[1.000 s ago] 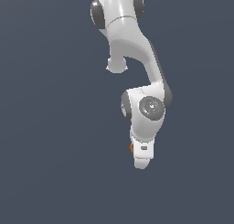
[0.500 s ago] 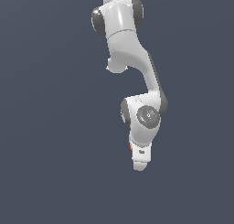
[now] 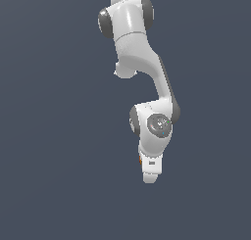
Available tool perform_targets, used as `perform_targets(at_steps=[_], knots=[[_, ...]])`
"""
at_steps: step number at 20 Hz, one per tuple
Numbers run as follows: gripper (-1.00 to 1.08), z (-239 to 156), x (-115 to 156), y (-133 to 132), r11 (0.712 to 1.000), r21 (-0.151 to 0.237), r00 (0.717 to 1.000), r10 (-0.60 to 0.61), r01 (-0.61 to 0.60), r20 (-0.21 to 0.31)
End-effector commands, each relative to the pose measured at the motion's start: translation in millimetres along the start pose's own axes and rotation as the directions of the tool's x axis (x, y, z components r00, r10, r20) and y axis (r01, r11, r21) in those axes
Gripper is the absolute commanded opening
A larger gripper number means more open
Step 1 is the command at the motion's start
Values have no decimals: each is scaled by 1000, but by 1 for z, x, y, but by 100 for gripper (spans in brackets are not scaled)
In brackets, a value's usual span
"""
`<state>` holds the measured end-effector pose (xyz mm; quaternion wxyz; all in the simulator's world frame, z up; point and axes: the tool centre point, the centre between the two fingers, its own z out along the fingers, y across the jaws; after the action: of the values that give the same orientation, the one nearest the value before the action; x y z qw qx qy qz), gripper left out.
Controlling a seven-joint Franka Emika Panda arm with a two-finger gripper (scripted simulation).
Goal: Pick up the object and move it to a goal position.
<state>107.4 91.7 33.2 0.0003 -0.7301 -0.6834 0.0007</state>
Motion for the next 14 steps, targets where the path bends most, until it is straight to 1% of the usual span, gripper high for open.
perform_targets(at_steps=[1,8,14], knots=[[-100,-1,0,0,1000,-1,1000,0,0,0],[-100,-6,-1,-1,1000,0,1000,0,0,0],[-100,-30,-4,-6,1000,0,1000,0,0,0]])
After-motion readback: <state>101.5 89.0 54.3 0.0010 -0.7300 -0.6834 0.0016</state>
